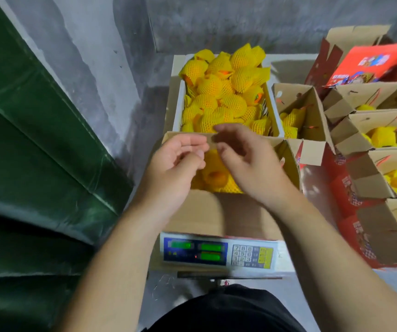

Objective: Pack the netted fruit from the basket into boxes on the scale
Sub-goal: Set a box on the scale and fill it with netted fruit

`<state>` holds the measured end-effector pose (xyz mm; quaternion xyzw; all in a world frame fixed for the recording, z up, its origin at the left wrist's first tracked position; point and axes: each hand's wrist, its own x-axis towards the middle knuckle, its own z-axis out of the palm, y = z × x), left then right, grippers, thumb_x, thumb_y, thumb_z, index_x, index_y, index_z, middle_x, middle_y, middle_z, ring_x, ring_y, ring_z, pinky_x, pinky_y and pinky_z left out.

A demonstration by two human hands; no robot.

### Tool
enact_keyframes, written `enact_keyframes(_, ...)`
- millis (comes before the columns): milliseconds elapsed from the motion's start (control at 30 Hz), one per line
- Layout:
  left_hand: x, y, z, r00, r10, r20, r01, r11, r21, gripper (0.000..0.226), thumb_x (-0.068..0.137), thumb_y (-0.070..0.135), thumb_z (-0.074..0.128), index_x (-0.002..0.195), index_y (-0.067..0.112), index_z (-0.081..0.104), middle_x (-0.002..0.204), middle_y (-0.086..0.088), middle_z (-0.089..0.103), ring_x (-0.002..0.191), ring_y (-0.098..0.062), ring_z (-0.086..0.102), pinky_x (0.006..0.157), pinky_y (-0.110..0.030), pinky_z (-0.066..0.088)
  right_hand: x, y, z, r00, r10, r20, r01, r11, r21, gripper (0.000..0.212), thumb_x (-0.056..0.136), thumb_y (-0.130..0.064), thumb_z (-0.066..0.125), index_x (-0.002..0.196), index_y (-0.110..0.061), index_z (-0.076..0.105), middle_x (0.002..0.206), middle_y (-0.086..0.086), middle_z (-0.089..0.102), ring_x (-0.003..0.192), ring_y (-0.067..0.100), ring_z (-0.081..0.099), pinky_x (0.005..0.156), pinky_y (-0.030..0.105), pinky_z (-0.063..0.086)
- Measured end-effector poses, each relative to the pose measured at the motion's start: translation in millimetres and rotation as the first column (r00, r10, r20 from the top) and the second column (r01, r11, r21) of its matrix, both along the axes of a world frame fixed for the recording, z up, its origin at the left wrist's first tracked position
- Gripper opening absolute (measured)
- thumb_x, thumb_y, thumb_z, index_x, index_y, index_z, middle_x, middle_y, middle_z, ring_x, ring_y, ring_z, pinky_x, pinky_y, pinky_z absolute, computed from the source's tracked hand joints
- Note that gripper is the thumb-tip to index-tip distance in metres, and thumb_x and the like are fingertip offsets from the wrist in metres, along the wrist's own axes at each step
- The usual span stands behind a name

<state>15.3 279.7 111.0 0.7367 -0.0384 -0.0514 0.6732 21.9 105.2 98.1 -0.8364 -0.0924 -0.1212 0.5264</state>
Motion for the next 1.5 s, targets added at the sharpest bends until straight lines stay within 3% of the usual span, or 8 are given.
enact_keyframes(133, 66, -26, 8, 0.995, -0.048, 0.084, 0.035, 0.987, 0.156, 0.019, 0.1, 0.021, 0.06, 0.108, 0.034, 0.073, 0.108, 0.015, 0.077, 0.097, 0.001, 0.071, 0.077, -0.009, 0.05, 88, -88, -10, 0.977, -0.195, -0.084, 0.166, 0.949, -0.267, 0.033, 0.098, -0.017, 0.059, 0.131, -0.016, 0.063, 0.115, 0.003, 0.073, 0.108, 0.022, 0.069, 0.096, 0.045, 0.054)
enact_keyframes(267, 151, -67, -11, 0.987, -0.145, 0.063, 0.103, 0.893, 0.437, 0.022, 0.101, 0.015, 0.058, 0.115, 0.029, 0.067, 0.121, 0.004, 0.07, 0.109, -0.013, 0.067, 0.093, -0.031, 0.054, 165, -147, -54, 0.896, -0.207, -0.392, -0.071, 0.805, -0.589, 0.05, 0.098, -0.022, 0.064, 0.145, -0.013, 0.051, 0.141, 0.016, 0.061, 0.128, 0.038, 0.056, 0.104, 0.043, 0.047)
enact_keyframes(367, 202, -93, -35, 0.963, -0.246, -0.108, 0.24, 0.608, 0.757, 0.047, 0.101, 0.025, 0.058, 0.147, 0.024, 0.052, 0.152, -0.01, 0.049, 0.133, -0.032, 0.054, 0.106, -0.039, 0.046, 184, -157, -93, 0.89, -0.229, -0.394, -0.212, 0.556, -0.804, 0.05, 0.099, -0.045, 0.05, 0.143, -0.02, 0.049, 0.146, 0.011, 0.053, 0.136, 0.036, 0.036, 0.109, 0.049, 0.031)
enact_keyframes(500, 230, -107, -63, 0.913, -0.221, -0.344, 0.391, 0.229, 0.891, 0.075, 0.101, 0.04, 0.062, 0.162, 0.017, 0.025, 0.164, -0.017, 0.028, 0.145, -0.046, 0.035, 0.111, -0.049, 0.039, 188, -160, -118, 0.938, -0.223, -0.266, -0.126, 0.496, -0.859, 0.074, 0.088, -0.059, 0.018, 0.155, -0.034, 0.036, 0.149, 0.0, 0.053, 0.135, 0.028, 0.027, 0.104, 0.047, 0.02)
enact_keyframes(700, 247, -110, -82, 0.916, -0.03, -0.401, 0.402, 0.053, 0.914, 0.097, 0.088, 0.074, 0.065, 0.159, 0.015, 0.034, 0.165, -0.021, 0.017, 0.146, -0.05, 0.033, 0.115, -0.056, 0.039, 197, -161, -121, 0.939, -0.224, -0.261, -0.177, 0.334, -0.926, 0.072, 0.09, -0.058, 0.012, 0.136, -0.023, 0.055, 0.13, 0.005, 0.046, 0.122, 0.027, 0.03, 0.098, 0.046, 0.025)
enact_keyframes(1133, 245, -108, -80, 0.932, 0.073, -0.355, 0.306, 0.364, 0.88, 0.102, 0.088, 0.045, 0.079, 0.161, 0.007, 0.017, 0.156, -0.02, 0.041, 0.137, -0.043, 0.047, 0.105, -0.052, 0.047, 210, -161, -107, 0.856, -0.222, -0.467, -0.322, 0.477, -0.818, 0.064, 0.092, -0.066, 0.042, 0.143, -0.028, 0.031, 0.153, 0.007, 0.039, 0.145, 0.032, 0.016, 0.111, 0.052, 0.019)
enact_keyframes(1367, 216, -91, -38, 0.987, 0.004, -0.159, 0.114, 0.677, 0.727, 0.087, 0.07, 0.054, 0.069, 0.144, 0.04, 0.027, 0.114, 0.0, 0.053, 0.089, -0.018, 0.057, 0.074, -0.038, 0.044, 227, -154, -92, 0.709, -0.368, -0.602, -0.435, 0.443, -0.784, 0.075, 0.084, -0.061, 0.071, 0.145, -0.025, 0.048, 0.158, 0.01, 0.014, 0.142, 0.041, 0.014, 0.11, 0.051, 0.034)
enact_keyframes(1500, 180, -81, -21, 0.998, 0.053, -0.039, -0.022, 0.823, 0.568, 0.082, 0.086, 0.046, 0.077, 0.15, 0.047, 0.026, 0.125, 0.01, 0.05, 0.101, -0.014, 0.057, 0.084, -0.038, 0.049, 238, -146, -88, 0.804, -0.234, -0.547, -0.49, 0.261, -0.832, 0.075, 0.089, -0.062, 0.065, 0.149, -0.026, 0.039, 0.157, 0.01, 0.043, 0.149, 0.041, 0.031, 0.117, 0.062, 0.016)
